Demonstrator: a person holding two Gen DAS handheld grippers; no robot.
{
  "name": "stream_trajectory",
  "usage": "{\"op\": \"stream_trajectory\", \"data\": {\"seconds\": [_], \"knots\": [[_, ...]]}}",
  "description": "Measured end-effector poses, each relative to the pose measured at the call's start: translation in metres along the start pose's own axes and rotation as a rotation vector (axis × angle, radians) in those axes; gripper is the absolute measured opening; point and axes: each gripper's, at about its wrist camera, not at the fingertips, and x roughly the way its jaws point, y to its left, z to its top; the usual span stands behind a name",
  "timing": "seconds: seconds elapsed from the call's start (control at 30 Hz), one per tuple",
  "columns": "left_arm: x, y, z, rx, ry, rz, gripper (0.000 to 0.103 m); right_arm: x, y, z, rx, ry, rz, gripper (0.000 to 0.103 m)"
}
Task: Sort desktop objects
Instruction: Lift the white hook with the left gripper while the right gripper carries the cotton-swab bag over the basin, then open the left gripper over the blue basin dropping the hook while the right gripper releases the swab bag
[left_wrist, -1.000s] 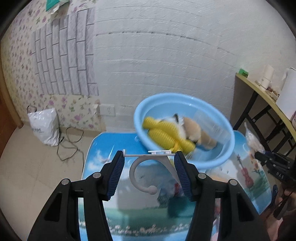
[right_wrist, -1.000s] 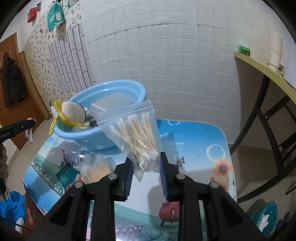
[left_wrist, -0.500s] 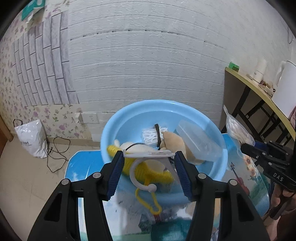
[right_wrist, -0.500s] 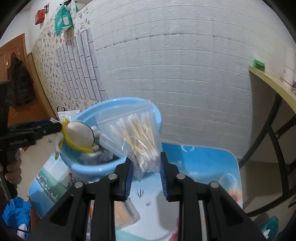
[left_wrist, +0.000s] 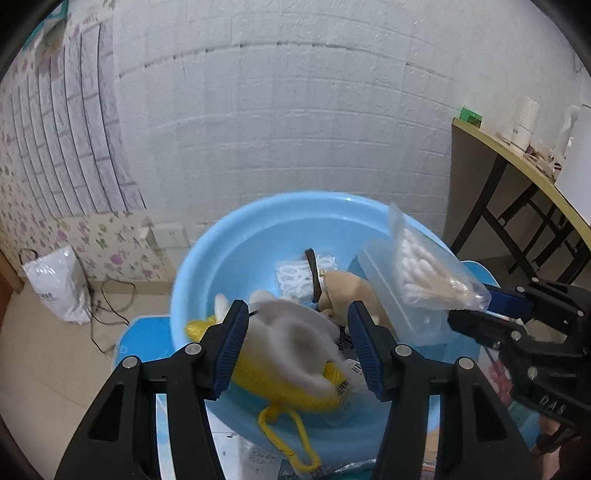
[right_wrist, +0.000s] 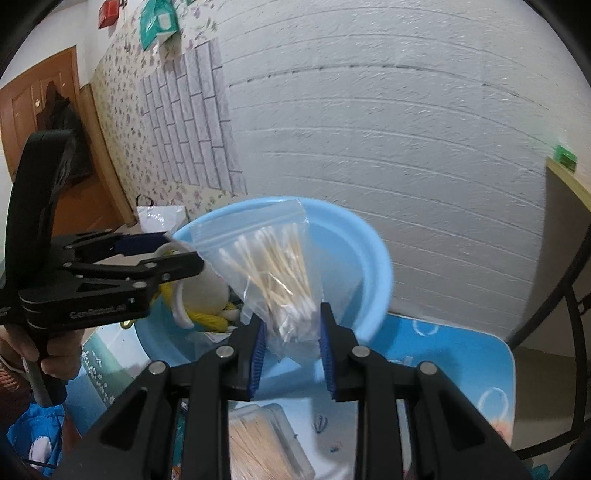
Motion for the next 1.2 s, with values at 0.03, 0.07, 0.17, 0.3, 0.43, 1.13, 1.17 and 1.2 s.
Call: {"op": "stream_trajectory", "data": {"seconds": [0.03,0.07,0.17,0.3,0.43,1.13,1.17,1.2], "knots": [[0.003,0.001,-0.001,-0.003,0.008,0.004,0.056,0.002,0.002,0.0,-0.004,0.003,0.003,0.026],[0.006,0.001,-0.003,-0.004,0.013,0.009,0.056,0.005,0.003,0.001,-0.008,0.006,0.006,0.026],[0.01,0.002,-0.008,-0.002,0.014,0.013,0.056,0.01,0.008,0.001,-0.013,0.012,0.014,0.026],[0.011,0.004,-0.008,-0.006,0.011,0.004,0.056,0.021,0.012,0.002,-0.014,0.026,0.023,0.026],[0.004,0.008,-0.008,-0.017,-0.001,-0.015,0.057,0.029,0.016,0.005,-0.018,0.032,0.026,0.026],[-0.024,0.024,-0.019,-0.077,-0.02,0.025,0.071,0.037,0.041,-0.01,-0.086,0.113,0.108,0.042],[-0.026,0.024,-0.021,-0.079,-0.021,0.027,0.072,0.034,0.042,-0.012,-0.088,0.115,0.108,0.044],[-0.027,0.024,-0.022,-0.081,-0.02,0.03,0.073,0.031,0.041,-0.013,-0.083,0.116,0.113,0.045]]}}
